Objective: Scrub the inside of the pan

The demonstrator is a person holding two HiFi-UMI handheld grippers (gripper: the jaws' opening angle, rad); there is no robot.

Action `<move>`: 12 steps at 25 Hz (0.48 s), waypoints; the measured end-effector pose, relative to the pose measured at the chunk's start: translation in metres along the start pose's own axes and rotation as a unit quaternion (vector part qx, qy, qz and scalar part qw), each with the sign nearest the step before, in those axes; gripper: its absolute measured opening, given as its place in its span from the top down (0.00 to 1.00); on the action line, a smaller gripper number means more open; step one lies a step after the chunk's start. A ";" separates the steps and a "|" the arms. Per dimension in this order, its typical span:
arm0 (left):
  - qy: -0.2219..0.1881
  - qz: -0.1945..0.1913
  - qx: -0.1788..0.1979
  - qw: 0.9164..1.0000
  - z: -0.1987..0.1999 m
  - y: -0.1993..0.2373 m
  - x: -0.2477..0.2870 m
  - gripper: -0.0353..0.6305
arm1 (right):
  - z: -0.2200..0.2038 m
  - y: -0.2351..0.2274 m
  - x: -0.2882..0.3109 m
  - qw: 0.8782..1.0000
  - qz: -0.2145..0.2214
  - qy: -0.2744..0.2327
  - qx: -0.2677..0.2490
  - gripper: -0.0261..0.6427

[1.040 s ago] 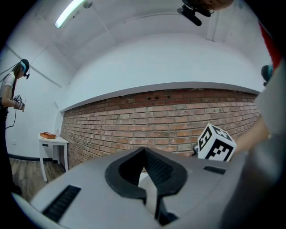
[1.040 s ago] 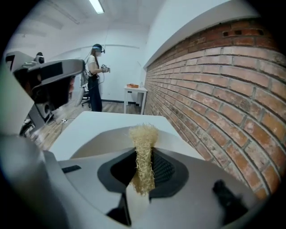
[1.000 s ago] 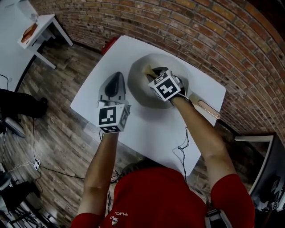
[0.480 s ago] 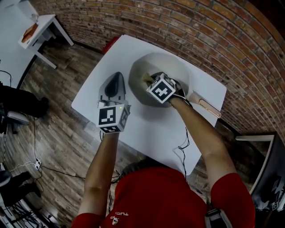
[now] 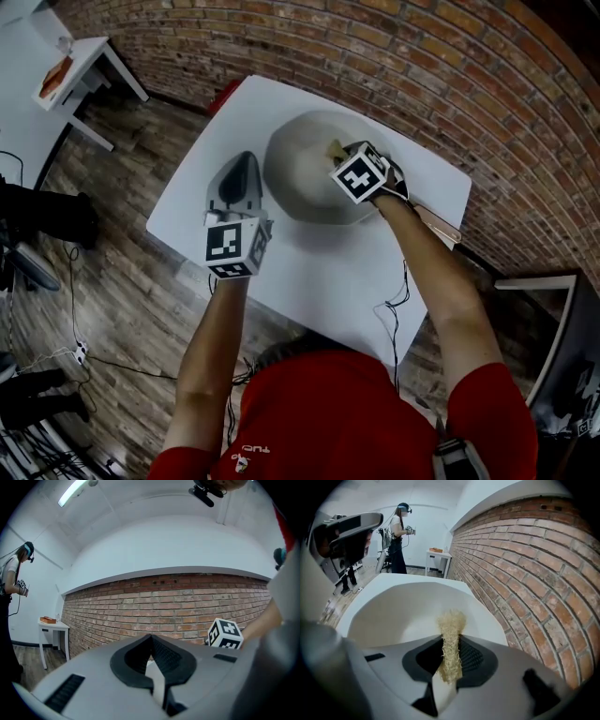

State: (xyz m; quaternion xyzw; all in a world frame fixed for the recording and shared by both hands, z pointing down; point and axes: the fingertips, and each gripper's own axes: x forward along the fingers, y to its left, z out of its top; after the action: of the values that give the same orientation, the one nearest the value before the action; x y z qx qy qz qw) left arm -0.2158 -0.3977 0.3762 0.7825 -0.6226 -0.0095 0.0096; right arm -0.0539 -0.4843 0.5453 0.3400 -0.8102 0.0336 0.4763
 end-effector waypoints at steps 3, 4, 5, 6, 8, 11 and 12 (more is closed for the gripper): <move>0.005 -0.002 -0.001 1.000 -0.004 -0.001 -0.001 0.93 | 0.007 0.021 -0.015 0.999 0.024 -0.019 -0.010 0.83; 0.006 -0.002 -0.003 1.000 -0.005 -0.001 -0.001 0.93 | 0.010 0.032 -0.020 0.999 0.038 -0.025 -0.015 0.83; 0.006 -0.002 -0.004 1.000 -0.005 0.000 -0.002 0.93 | 0.012 0.045 -0.025 0.998 0.054 -0.028 -0.019 0.83; 0.005 -0.002 -0.006 1.000 -0.005 0.000 -0.002 0.93 | 0.015 0.057 -0.027 0.997 0.071 -0.031 -0.024 0.83; 0.001 -0.002 -0.008 1.000 -0.003 0.000 -0.002 0.93 | 0.021 0.080 -0.029 0.994 0.099 -0.034 -0.036 0.83; 0.000 -0.004 -0.010 1.000 -0.003 -0.002 -0.003 0.93 | 0.021 0.106 -0.026 0.990 0.124 -0.025 -0.070 0.83; 0.000 -0.004 -0.010 1.000 -0.003 -0.002 -0.003 0.93 | 0.019 0.112 -0.024 0.989 0.125 -0.019 -0.082 0.83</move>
State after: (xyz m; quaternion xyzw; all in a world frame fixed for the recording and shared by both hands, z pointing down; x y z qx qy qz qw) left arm -0.2141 -0.3943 0.3789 0.7851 -0.6190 -0.0158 0.0168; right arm -0.1258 -0.3935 0.5455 0.1960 -0.8553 0.0196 0.4792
